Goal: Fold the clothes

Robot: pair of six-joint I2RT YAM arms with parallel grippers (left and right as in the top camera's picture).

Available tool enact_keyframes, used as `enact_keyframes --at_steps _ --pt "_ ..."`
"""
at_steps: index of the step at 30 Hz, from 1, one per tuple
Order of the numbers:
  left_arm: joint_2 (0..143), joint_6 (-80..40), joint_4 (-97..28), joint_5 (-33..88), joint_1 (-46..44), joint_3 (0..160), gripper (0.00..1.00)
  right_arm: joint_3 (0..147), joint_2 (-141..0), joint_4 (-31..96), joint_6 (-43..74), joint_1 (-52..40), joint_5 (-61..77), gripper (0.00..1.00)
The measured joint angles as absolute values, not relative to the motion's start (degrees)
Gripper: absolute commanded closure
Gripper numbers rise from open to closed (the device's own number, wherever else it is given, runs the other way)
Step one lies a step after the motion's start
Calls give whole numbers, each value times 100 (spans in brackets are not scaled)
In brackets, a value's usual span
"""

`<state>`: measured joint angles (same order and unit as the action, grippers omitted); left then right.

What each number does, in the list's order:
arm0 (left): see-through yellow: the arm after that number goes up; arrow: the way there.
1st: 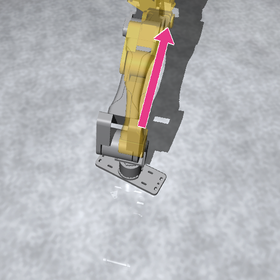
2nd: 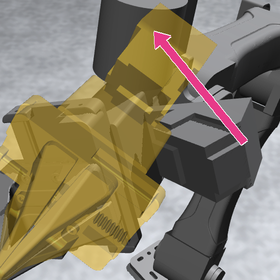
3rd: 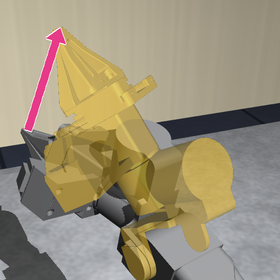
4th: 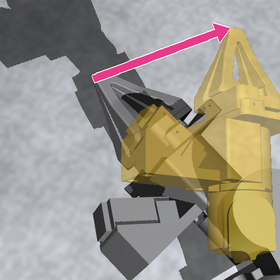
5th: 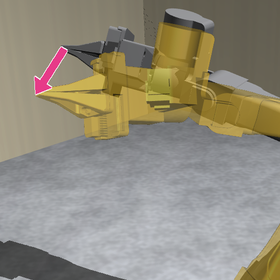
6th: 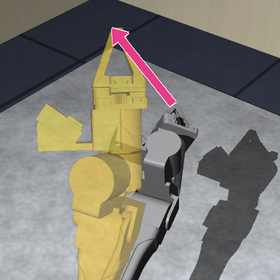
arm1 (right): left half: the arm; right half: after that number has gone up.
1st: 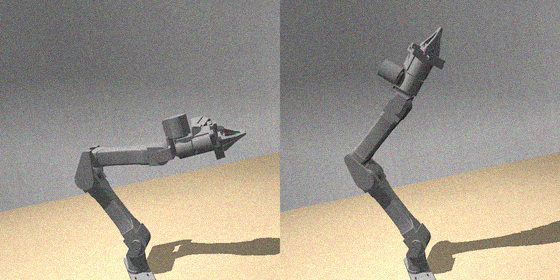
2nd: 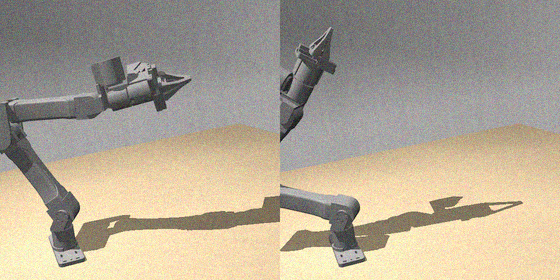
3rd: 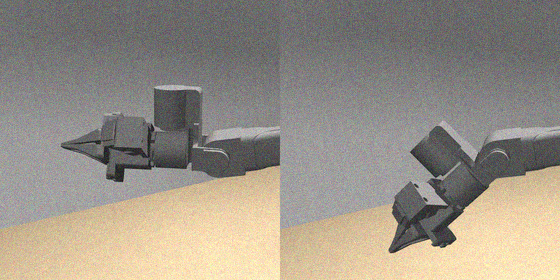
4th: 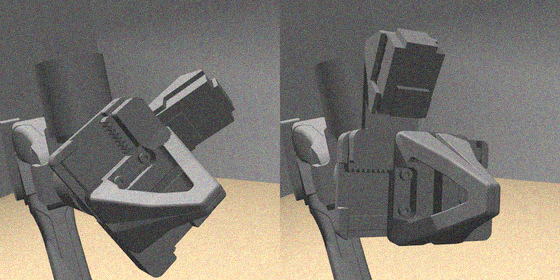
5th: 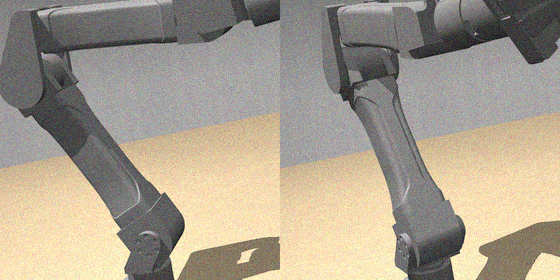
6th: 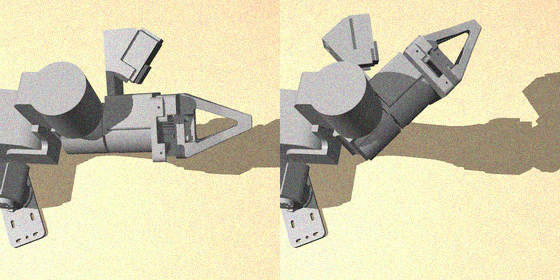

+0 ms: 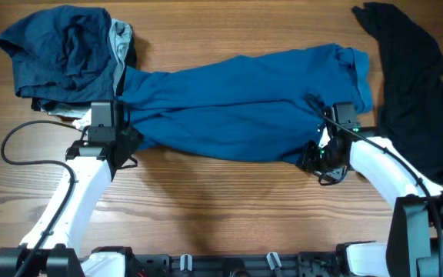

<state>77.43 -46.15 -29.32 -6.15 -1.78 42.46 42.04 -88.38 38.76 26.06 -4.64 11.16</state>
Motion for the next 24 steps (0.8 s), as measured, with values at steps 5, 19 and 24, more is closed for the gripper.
enact_keyframes --at_steps 5,19,24 --pt "7811 -4613 -2904 -617 -178 4244 96 4158 -8838 3382 2700 -464 996 96" --pt "5446 -4397 -4630 -384 -174 4235 96 5013 -5551 6501 2965 -464 738 95" --pt "5323 -4355 -4860 -303 -176 4235 96 5013 -5465 5835 2945 -464 740 96"
